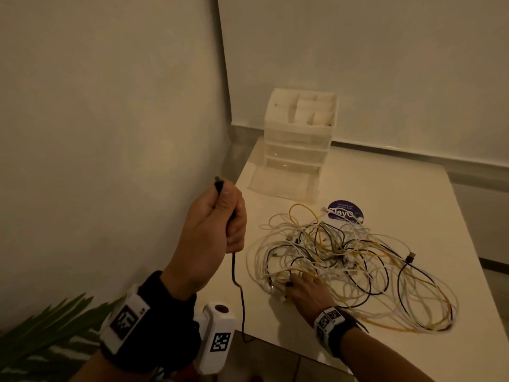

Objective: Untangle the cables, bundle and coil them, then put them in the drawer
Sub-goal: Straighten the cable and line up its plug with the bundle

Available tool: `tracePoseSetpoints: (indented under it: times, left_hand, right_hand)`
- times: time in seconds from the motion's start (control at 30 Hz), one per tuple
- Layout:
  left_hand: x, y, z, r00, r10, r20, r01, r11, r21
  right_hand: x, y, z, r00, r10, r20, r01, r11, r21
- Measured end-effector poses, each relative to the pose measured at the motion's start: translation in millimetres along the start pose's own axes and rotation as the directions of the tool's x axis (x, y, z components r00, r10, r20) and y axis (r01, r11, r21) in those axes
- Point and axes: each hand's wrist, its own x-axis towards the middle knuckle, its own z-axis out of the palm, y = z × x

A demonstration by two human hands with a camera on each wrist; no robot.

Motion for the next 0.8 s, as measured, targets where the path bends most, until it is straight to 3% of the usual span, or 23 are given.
tracePoseSetpoints:
  times: [0.1, 0.17, 0.23, 0.3, 0.33, 0.4, 0.47, 0.53, 0.6, 0.73, 0.8]
  left_hand:
    - [2, 0, 1, 1.000, 0.001, 0.002, -0.001, 1.000, -0.027]
    - [4, -2, 4, 1.000, -0.001, 0.010, 0.001, 1.000, -0.024]
    - [9, -7, 9, 1.000, -0.001, 0.005, 0.001, 1.000, -0.030]
    - [15, -11, 17, 0.999, -0.018, 0.028, 0.018, 1.000, -0.019]
    - [19, -14, 23, 0.999, -0.024, 0.049, 0.025, 1.000, -0.014]
    - [26, -20, 38, 0.996, -0.038, 0.085, 0.038, 0.999, -0.003]
    - [35, -25, 57, 0.993, -0.027, 0.115, 0.024, 0.999, 0.028]
    - [46, -29, 76, 0.991, 0.004, 0.130, -0.016, 0.995, 0.098]
    - [58, -28, 95, 0.991, 0.049, 0.125, -0.068, 0.986, 0.154]
    - [78, -21, 125, 0.989, 0.098, 0.114, -0.111, 0.988, 0.105]
    - [82, -18, 136, 0.985, 0.111, 0.131, -0.123, 0.989, 0.086]
  right_hand:
    - [-6, 11, -8, 0.992, -0.014, -0.127, 0.034, 0.987, 0.159]
    - [-16, 18, -30, 0.954, 0.181, -0.239, -0.040, 0.866, 0.498]
    - [-28, 31, -64, 0.823, 0.460, -0.332, -0.043, 0.634, 0.772]
    - [-40, 50, -99, 0.692, 0.652, -0.309, 0.065, 0.370, 0.927]
    - [-45, 59, -117, 0.651, 0.711, -0.265, 0.146, 0.225, 0.963]
    - [-55, 75, -153, 0.626, 0.756, -0.193, 0.314, -0.018, 0.949]
    - [-60, 92, -187, 0.617, 0.767, -0.178, 0.425, -0.135, 0.895]
    - [-65, 110, -220, 0.585, 0.788, -0.193, 0.517, -0.180, 0.837]
    - [-73, 123, -250, 0.571, 0.780, -0.257, 0.577, -0.158, 0.802]
    - [-95, 101, -270, 0.645, 0.637, -0.421, 0.489, 0.079, 0.869]
    - [-99, 82, -264, 0.649, 0.603, -0.464, 0.464, 0.170, 0.869]
